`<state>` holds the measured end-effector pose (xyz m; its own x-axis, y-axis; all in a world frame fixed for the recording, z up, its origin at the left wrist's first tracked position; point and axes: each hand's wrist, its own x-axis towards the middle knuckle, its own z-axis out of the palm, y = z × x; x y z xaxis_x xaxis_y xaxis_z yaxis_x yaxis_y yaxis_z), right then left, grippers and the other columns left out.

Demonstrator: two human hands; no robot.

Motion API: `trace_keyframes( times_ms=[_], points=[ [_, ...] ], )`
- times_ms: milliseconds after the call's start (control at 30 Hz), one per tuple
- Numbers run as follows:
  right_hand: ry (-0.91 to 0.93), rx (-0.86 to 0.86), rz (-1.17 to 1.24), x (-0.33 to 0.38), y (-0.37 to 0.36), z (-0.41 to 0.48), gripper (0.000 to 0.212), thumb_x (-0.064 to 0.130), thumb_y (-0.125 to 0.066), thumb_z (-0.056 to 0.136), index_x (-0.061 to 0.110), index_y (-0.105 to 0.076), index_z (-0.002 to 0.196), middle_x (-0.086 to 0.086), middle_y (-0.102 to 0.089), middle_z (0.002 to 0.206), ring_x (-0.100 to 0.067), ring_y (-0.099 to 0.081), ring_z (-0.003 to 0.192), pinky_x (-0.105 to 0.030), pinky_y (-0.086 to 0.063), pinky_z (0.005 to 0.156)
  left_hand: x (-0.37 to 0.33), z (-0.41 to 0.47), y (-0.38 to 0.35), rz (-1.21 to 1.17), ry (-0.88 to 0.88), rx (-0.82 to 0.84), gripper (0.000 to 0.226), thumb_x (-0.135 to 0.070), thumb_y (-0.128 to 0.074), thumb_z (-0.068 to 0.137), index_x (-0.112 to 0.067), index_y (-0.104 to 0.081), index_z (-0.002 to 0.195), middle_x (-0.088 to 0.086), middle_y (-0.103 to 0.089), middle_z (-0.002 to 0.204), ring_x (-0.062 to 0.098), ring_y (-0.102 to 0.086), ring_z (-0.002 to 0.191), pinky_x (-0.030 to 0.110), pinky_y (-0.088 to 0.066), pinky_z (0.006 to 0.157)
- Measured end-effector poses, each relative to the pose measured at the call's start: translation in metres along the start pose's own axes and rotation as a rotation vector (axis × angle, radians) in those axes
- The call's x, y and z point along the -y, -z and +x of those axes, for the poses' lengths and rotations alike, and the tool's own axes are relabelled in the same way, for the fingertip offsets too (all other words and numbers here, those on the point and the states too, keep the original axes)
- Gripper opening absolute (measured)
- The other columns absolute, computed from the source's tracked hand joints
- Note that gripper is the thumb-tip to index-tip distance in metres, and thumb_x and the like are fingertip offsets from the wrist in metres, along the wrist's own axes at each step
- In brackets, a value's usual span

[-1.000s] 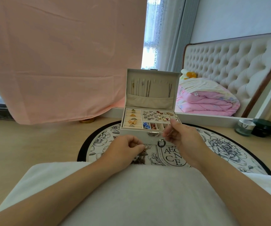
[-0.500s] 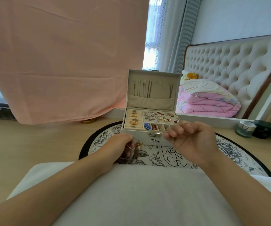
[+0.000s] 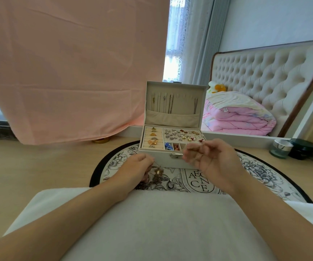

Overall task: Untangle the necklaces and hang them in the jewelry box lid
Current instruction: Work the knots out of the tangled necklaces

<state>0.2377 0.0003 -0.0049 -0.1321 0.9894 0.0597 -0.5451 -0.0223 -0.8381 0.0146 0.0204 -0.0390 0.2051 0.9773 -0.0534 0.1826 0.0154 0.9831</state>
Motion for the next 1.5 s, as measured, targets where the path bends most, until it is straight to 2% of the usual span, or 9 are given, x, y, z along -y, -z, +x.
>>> trace_keyframes(
  times_ms=[133, 267, 433, 567, 733, 833, 1167, 1333, 1500],
  points=[
    [0.087, -0.132, 0.289, 0.011, 0.01, 0.001, 0.026, 0.016, -0.049, 0.074, 0.016, -0.039, 0.05, -0.006, -0.049, 0.064, -0.022, -0.056, 0.056, -0.037, -0.057, 0.069, 0.0, 0.001, 0.0, -0.074, 0.024, 0.003, 0.032, -0.016, -0.048, 0.103, -0.015, -0.044, 0.071, -0.001, -0.039, 0.059, 0.014, -0.034, 0.049, 0.03, -0.038, 0.058],
    [-0.054, -0.132, 0.051, 0.016, 0.016, 0.0, 0.037, 0.03, -0.062, 0.081, 0.021, -0.035, 0.058, 0.002, -0.028, 0.058, -0.01, -0.027, 0.035, -0.024, -0.035, 0.038, -0.002, 0.003, 0.004, -0.199, 0.07, 0.012, 0.028, -0.017, -0.044, 0.103, -0.013, -0.045, 0.076, 0.0, -0.039, 0.058, 0.016, -0.035, 0.046, 0.031, -0.046, 0.056],
    [-0.008, -0.026, -0.277, 0.003, 0.004, -0.001, 0.016, 0.012, -0.063, 0.086, -0.003, -0.065, 0.082, -0.016, -0.063, 0.078, -0.024, -0.065, 0.069, -0.039, -0.063, 0.071, -0.001, 0.004, 0.004, -0.234, 0.083, 0.032, 0.028, -0.019, -0.042, 0.103, -0.015, -0.045, 0.076, -0.001, -0.04, 0.057, 0.017, -0.036, 0.047, 0.032, -0.043, 0.059],
    [-0.129, -0.077, -0.25, 0.004, 0.003, -0.003, 0.029, 0.013, -0.048, 0.097, 0.011, -0.055, 0.069, -0.007, -0.056, 0.068, -0.01, -0.035, 0.034, -0.022, -0.034, 0.035, -0.001, 0.002, 0.004, -0.224, 0.059, 0.035, 0.029, -0.019, -0.044, 0.103, -0.015, -0.045, 0.074, -0.001, -0.039, 0.056, 0.016, -0.037, 0.048, 0.034, -0.04, 0.061],
    [-0.107, -0.032, -1.075, -0.003, 0.005, -0.005, 0.016, 0.032, -0.073, 0.088, 0.027, -0.068, 0.103, 0.005, -0.058, 0.068, -0.01, -0.039, 0.042, -0.022, -0.03, 0.044, -0.002, 0.002, 0.005, -0.157, 0.025, -0.002, 0.03, -0.018, -0.046, 0.103, -0.016, -0.049, 0.073, -0.002, -0.04, 0.057, 0.013, -0.035, 0.047, 0.033, -0.037, 0.061],
    [-0.077, 0.09, -1.449, -0.007, -0.002, -0.005, 0.009, 0.04, -0.085, 0.074, 0.041, -0.078, 0.078, 0.018, -0.062, 0.063, 0.002, -0.055, 0.059, -0.014, -0.043, 0.061, -0.001, 0.0, 0.002, -0.102, -0.006, -0.004, 0.032, -0.017, -0.049, 0.101, -0.016, -0.048, 0.07, -0.002, -0.042, 0.058, 0.011, -0.035, 0.049, 0.029, -0.035, 0.058],
    [-0.09, 0.116, -1.392, -0.008, 0.001, -0.004, 0.017, 0.024, -0.059, 0.099, 0.025, -0.062, 0.082, 0.01, -0.056, 0.076, -0.008, -0.05, 0.07, -0.026, -0.043, 0.07, 0.003, 0.0, -0.002, -0.022, -0.091, -0.005, 0.032, -0.018, -0.051, 0.102, -0.014, -0.049, 0.07, -0.004, -0.043, 0.058, 0.008, -0.037, 0.049, 0.021, -0.036, 0.051],
    [-0.045, 0.137, -1.732, -0.006, 0.006, -0.006, 0.019, 0.042, -0.08, 0.08, 0.039, -0.069, 0.094, 0.02, -0.062, 0.098, 0.002, -0.056, 0.087, -0.021, -0.047, 0.08, 0.007, 0.002, 0.0, -0.017, -0.132, -0.041, 0.028, -0.023, -0.05, 0.103, -0.002, -0.057, 0.085, -0.004, -0.042, 0.061, 0.008, -0.036, 0.05, 0.021, -0.033, 0.05],
    [-0.018, 0.045, -1.469, -0.005, 0.009, -0.001, 0.004, 0.038, -0.08, 0.082, 0.036, -0.078, 0.078, 0.013, -0.073, 0.084, -0.002, -0.064, 0.079, -0.025, -0.051, 0.075, 0.009, 0.002, 0.001, 0.155, -0.222, -0.166, 0.028, -0.026, -0.051, 0.102, -0.016, -0.061, 0.078, -0.015, -0.052, 0.055, 0.002, -0.044, 0.051, 0.019, -0.038, 0.053]
  ],
)
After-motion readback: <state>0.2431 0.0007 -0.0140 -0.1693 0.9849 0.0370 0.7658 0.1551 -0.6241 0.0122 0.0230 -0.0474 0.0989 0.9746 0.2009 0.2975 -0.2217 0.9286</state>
